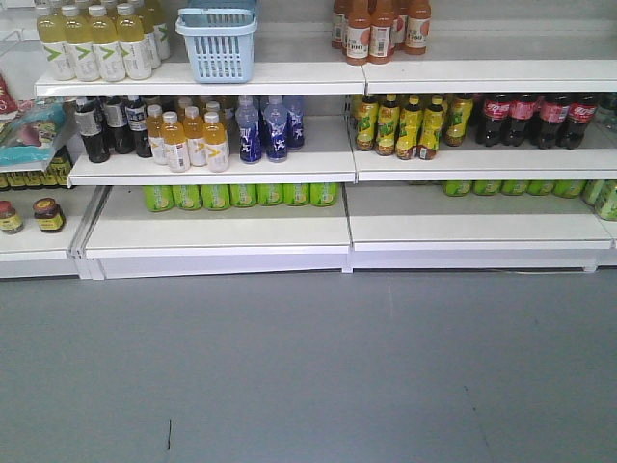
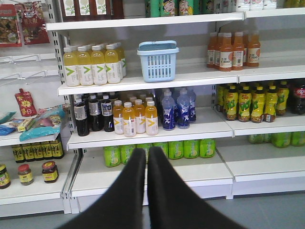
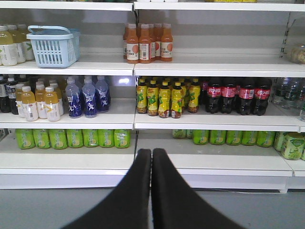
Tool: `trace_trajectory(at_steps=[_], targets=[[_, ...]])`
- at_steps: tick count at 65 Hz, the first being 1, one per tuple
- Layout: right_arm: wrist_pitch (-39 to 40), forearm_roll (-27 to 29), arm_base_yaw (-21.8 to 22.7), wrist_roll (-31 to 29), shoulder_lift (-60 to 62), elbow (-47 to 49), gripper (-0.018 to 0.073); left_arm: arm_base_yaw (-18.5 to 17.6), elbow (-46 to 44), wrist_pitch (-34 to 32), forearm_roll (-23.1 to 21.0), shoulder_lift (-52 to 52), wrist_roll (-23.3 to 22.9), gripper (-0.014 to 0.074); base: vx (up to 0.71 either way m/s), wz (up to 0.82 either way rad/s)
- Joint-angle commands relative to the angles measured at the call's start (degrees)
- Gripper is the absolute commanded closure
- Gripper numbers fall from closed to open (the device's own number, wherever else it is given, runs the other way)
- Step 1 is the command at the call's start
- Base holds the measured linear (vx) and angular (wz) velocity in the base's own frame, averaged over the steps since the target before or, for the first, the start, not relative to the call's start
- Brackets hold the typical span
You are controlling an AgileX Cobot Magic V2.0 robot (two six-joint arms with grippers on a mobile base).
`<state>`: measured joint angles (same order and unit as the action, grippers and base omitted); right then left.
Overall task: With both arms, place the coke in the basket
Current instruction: 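Drive the base toward the shelf holding the light-blue basket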
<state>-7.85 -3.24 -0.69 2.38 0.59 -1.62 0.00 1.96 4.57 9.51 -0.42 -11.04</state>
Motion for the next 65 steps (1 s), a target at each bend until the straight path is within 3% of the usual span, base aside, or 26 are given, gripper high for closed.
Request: trace_trajectory(at_steps=[1, 65], targets=[[4.00, -0.18, 0.01, -0.30, 1.03, -0.62, 0.0569, -0.12, -0.08, -3.85, -0.12, -1.11, 0.04, 0.0604, 0.00, 0.00], [4.00, -0.18, 0.01, -0.30, 1.03, -0.62, 0.0569, -0.12, -0.08, -3.85, -0.12, -1.11, 0.04, 0.0604, 0.00, 0.00]])
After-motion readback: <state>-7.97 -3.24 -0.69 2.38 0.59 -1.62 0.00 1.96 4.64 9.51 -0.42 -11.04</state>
